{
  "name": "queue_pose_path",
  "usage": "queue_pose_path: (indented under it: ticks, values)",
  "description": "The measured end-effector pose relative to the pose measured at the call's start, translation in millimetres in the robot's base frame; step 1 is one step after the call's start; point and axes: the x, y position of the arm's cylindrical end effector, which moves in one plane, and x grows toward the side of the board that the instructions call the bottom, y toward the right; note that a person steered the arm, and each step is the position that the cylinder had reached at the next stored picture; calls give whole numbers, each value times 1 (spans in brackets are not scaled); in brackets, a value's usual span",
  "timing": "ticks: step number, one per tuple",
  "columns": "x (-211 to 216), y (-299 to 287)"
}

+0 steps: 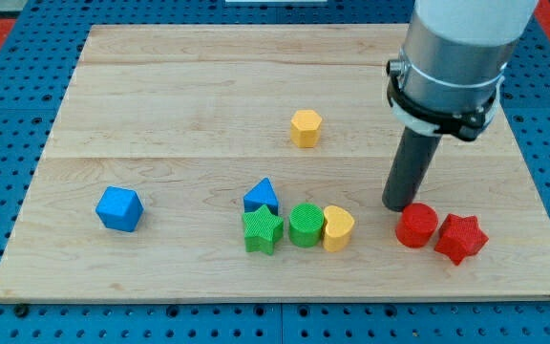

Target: Separate the green star from the blue triangle

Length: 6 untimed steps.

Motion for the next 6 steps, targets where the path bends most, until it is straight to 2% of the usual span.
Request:
queue_pose_path:
  ticks: [1,2,4,6]
  values:
    - [9,5]
    - [17,-24]
    - [67,-61]
    - [74,-184]
